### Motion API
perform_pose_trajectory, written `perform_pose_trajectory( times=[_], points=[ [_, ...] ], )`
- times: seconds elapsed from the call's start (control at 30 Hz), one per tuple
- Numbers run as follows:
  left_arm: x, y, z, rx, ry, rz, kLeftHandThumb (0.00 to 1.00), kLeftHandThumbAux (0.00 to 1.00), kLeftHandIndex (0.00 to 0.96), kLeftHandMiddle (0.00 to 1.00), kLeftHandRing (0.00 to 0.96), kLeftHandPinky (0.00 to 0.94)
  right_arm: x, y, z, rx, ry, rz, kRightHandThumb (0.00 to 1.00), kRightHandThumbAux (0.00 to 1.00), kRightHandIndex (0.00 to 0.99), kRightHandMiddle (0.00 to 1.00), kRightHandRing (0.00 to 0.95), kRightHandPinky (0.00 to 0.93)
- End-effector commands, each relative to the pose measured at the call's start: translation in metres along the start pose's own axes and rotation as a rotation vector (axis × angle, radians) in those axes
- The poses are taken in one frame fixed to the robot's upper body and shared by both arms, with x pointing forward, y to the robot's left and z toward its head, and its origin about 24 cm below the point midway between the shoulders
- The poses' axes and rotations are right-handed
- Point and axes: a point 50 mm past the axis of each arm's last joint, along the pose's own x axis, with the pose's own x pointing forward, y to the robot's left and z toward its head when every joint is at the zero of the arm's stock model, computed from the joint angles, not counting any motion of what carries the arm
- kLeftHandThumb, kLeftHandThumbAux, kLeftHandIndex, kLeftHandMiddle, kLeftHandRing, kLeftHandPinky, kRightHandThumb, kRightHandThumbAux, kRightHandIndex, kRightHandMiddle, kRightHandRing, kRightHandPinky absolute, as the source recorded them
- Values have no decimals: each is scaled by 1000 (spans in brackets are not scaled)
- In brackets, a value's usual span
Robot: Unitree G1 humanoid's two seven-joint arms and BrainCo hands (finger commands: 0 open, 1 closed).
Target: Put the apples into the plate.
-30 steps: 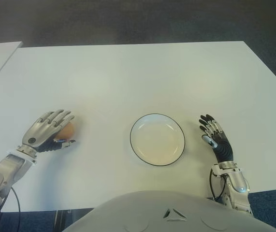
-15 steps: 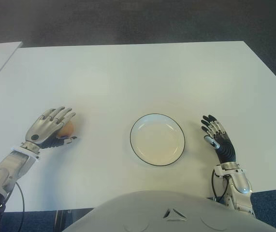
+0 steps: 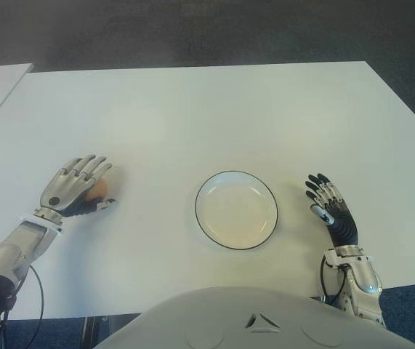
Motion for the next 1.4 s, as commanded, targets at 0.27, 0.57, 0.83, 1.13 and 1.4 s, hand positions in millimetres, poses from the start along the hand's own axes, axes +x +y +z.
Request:
perform_pose_trajectory(
  times=[0.27,0.57,0.83,1.13,1.4],
  points=[
    [-18,-37,11,-52,13,-138,450,394,279,267,225,256,-14,-6,-17,20,115,-4,200,560,46,125,92,70],
    [-17,-45,9,5,13,-225,766,659,421,526,564,515,-15,-11,-16,17,111,-18,192,568,34,125,84,45],
    [-17,-46,10,-40,21,-385,846,661,427,505,680,608,-14,-12,-15,47,98,-36,244,563,49,147,95,69],
    [-17,-45,13,-91,28,-439,849,664,411,518,730,242,-14,-12,-14,59,89,-52,261,555,66,155,102,84],
    [-15,-44,13,-117,52,-476,849,665,408,521,743,180,-13,-12,-14,59,86,-50,258,558,75,157,109,84]
  ],
)
